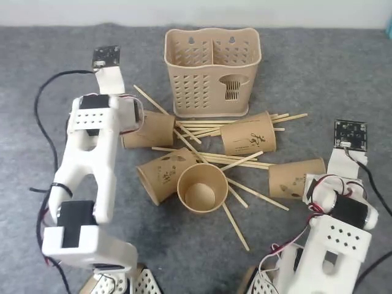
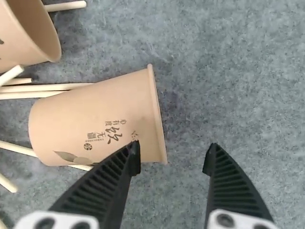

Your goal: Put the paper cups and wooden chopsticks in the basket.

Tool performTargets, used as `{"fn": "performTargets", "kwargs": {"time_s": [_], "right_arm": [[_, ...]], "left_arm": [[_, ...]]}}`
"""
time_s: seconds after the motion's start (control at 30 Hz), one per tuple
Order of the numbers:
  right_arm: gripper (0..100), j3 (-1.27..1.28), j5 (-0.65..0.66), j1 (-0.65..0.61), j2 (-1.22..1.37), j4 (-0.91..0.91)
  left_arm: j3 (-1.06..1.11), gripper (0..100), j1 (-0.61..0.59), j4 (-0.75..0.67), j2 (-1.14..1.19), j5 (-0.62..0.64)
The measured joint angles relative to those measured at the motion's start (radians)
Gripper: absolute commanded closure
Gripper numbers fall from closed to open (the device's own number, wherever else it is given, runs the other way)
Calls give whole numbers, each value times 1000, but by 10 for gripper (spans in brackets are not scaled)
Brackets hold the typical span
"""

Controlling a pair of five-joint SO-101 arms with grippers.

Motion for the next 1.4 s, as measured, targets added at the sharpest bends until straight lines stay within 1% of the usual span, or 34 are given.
{"fn": "performTargets", "kwargs": {"time_s": [0.27, 0.43, 0.53, 0.6, 0.67, 0.77, 0.87, 1.0, 1.2, 1.4], "right_arm": [[772, 6, -25, 0, 0, -15], [772, 66, -26, 0, 0, -66], [772, 74, -26, 0, 0, -71], [772, 74, -26, 0, 0, -72], [772, 81, -26, 0, 0, -72], [772, 112, -26, 0, 0, -89], [772, 138, -29, 2, -14, -114], [772, 146, -29, 2, -20, -118], [772, 146, -29, 2, -20, -118], [772, 146, -29, 2, -20, -118]], "left_arm": [[-17, 990, -101, 192, -262, 3], [-17, 983, -157, 238, -348, 5], [-17, 917, -175, 241, -351, 6], [-11, 870, -176, 210, -328, 8], [21, 847, -178, 144, -264, 49], [35, 845, -176, 57, -114, 123], [26, 845, -169, 8, 31, 146], [-25, 845, -140, -5, 167, 144], [-60, 845, -126, 23, 172, 144], [-63, 845, -74, 64, 49, 150]]}}
